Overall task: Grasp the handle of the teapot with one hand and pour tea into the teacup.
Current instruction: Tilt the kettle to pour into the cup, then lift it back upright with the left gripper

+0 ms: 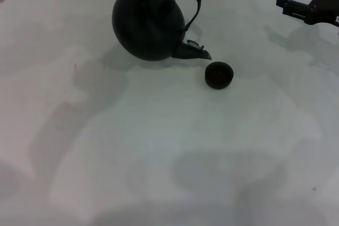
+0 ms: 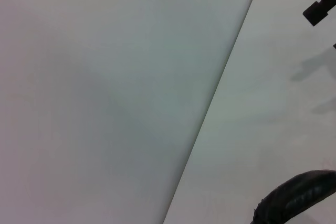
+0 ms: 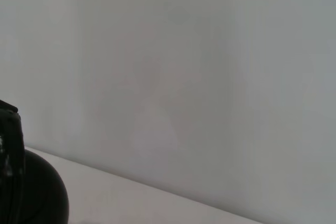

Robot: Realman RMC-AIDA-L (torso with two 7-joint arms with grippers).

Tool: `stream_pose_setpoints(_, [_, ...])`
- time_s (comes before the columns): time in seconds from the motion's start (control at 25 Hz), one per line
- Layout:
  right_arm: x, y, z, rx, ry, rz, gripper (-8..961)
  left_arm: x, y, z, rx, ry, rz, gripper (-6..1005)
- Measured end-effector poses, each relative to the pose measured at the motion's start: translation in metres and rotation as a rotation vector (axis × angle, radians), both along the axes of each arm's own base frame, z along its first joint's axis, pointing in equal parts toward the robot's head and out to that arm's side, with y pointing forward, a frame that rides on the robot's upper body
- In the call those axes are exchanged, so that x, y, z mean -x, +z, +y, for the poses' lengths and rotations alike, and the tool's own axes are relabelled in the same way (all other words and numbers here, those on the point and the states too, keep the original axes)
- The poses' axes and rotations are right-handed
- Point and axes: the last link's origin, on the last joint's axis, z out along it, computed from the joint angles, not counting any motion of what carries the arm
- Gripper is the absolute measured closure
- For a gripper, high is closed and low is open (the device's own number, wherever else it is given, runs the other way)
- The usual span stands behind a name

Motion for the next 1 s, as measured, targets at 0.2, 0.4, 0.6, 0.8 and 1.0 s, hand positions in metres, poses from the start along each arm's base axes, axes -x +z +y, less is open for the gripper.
stream_pose_setpoints(0.2, [0.0, 0.0, 0.0, 0.0, 0.0, 0.0, 92, -0.003, -0.004, -0.001, -0.001, -0.015, 0.028, 858])
stream_pose_setpoints(0.4, [0.0, 0.0, 0.0, -0.001, -0.001, -0.001, 92, -0.004, -0.006, -0.001, -0.006, -0.025, 0.04, 859])
stream_pose_setpoints(0.6, [0.001, 0.0, 0.001, -0.001, 0.001, -0.001, 92, -0.005, -0.007, -0.001, -0.011, -0.035, 0.055, 860])
stream_pose_setpoints(0.8, [-0.001, -0.001, 0.001, -0.001, -0.007, -0.002, 92, -0.009, -0.008, 0.0, -0.017, -0.044, 0.062, 861])
stream_pose_setpoints(1.0, [-0.002, -0.001, 0.001, -0.003, -0.008, -0.007, 92, -0.015, -0.011, 0.001, -0.013, -0.058, 0.066, 860])
